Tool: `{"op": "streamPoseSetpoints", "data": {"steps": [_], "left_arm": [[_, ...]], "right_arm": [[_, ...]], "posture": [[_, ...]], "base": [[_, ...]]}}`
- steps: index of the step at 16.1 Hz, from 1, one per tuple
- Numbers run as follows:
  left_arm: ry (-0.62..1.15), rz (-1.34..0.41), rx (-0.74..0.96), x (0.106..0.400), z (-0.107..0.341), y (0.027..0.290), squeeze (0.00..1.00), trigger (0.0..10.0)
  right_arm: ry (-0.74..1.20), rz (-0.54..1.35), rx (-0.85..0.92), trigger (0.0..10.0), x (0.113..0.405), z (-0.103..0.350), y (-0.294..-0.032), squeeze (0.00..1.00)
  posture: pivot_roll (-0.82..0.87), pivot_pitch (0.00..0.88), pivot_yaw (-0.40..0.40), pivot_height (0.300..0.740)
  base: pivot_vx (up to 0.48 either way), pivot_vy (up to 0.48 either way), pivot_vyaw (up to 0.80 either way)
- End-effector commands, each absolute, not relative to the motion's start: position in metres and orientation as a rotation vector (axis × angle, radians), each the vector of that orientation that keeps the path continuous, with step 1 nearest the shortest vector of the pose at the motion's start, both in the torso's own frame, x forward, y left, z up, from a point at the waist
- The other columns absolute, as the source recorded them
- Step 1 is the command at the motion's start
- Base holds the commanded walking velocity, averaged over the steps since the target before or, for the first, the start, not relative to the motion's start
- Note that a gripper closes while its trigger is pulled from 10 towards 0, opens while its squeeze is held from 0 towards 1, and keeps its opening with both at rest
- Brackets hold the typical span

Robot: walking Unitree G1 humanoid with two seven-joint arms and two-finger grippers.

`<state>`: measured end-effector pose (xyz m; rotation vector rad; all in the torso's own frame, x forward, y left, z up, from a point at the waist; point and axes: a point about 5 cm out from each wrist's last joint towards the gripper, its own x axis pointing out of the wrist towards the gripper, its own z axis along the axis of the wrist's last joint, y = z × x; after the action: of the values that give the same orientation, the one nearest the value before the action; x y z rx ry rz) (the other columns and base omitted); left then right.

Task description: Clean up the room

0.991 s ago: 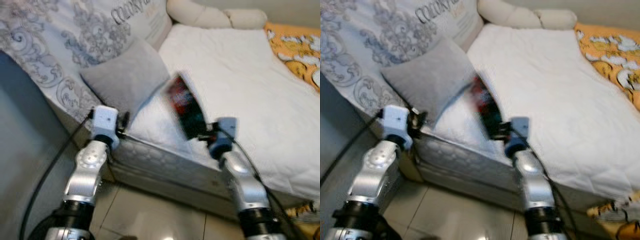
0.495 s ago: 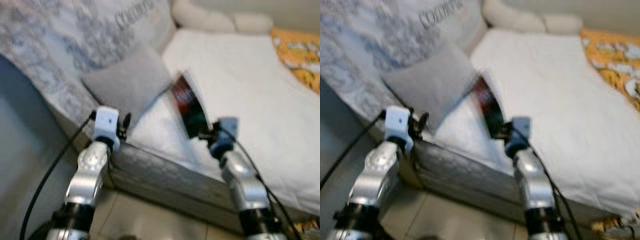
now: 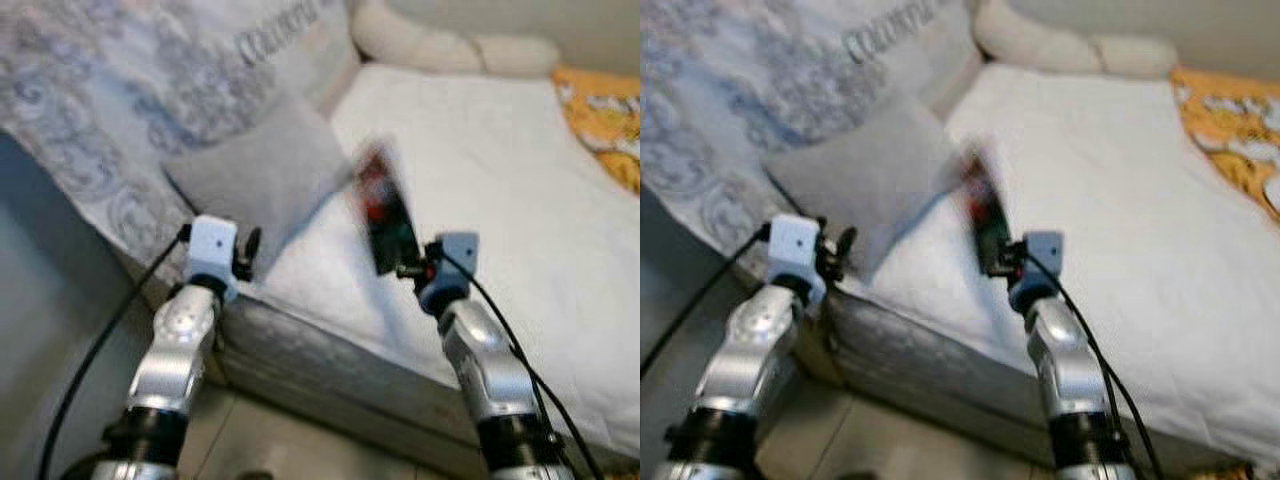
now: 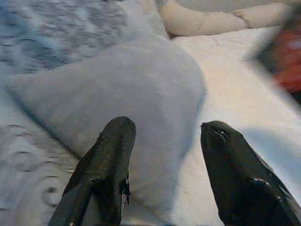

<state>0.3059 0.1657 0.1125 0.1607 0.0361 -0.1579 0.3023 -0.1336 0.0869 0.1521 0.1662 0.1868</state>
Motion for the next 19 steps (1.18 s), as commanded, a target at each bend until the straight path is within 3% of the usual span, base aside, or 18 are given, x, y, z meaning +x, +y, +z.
{"op": "streamPoseSetpoints", "data": {"steps": [1, 19], "left_arm": [[0.032, -0.137, 0.176, 0.3055, 0.1144, 0.1739, 0.00, 10.0], [0.037, -0.141, 0.183, 0.3056, 0.1143, 0.1733, 0.00, 10.0]], "right_arm": [[0.109, 0.219, 0.155, 10.0, 0.3060, 0.0985, -0.1244, 0.00], [0.107, 0.209, 0.164, 10.0, 0.3078, 0.0993, -0.1259, 0.00]], "posture": [[0.08, 0.000, 0.015, 0.740], [0.08, 0.000, 0.021, 0.740]], "base": [[0.326, 0.000, 0.00], [0.325, 0.000, 0.00]]}}
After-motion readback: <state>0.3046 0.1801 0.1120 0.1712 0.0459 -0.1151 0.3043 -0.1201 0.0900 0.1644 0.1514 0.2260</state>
